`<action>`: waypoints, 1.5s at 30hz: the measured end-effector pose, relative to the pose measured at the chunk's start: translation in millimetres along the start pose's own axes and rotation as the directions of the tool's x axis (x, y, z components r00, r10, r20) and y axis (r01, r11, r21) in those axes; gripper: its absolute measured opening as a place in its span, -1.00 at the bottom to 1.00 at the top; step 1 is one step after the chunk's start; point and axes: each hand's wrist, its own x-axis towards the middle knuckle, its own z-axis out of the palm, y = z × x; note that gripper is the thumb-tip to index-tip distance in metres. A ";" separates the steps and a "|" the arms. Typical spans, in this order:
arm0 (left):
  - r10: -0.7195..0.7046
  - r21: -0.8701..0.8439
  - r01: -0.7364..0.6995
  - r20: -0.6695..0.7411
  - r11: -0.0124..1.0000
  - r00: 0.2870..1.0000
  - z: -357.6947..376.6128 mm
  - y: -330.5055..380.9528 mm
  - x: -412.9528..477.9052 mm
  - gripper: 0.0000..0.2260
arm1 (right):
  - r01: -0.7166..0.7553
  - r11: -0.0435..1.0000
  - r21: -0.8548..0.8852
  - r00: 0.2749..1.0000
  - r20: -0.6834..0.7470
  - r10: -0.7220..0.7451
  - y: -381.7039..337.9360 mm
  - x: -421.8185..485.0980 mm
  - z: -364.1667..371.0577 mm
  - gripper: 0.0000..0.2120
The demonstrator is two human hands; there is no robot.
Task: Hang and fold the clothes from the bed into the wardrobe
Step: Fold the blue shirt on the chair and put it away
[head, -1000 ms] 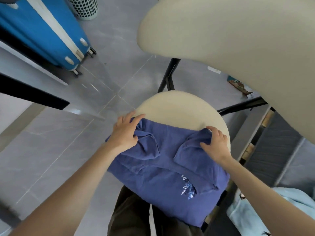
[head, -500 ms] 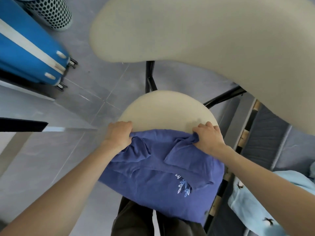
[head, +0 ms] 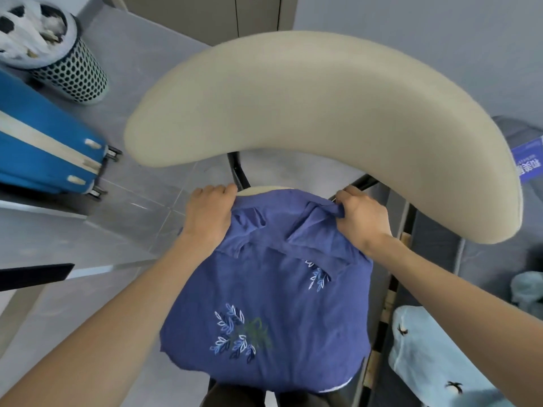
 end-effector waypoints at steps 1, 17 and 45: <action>0.019 -0.017 -0.019 0.017 1.000 1.000 2.7 -0.2 -7.0 -0.86 | 0.014 1.000 -0.008 1.000 0.004 -0.014 1.7 -7.7 1.5 -0.88; 0.249 -0.054 -0.248 0.387 0.967 0.888 87.3 7.2 -169.0 -0.51 | 0.156 0.970 -0.189 0.890 0.452 -0.055 12.9 -167.4 83.8 -0.75; -0.307 -0.171 0.342 0.199 0.924 0.930 139.8 21.2 -152.8 -0.45 | -0.185 0.981 0.063 0.940 0.301 0.158 40.9 -164.4 142.7 -0.38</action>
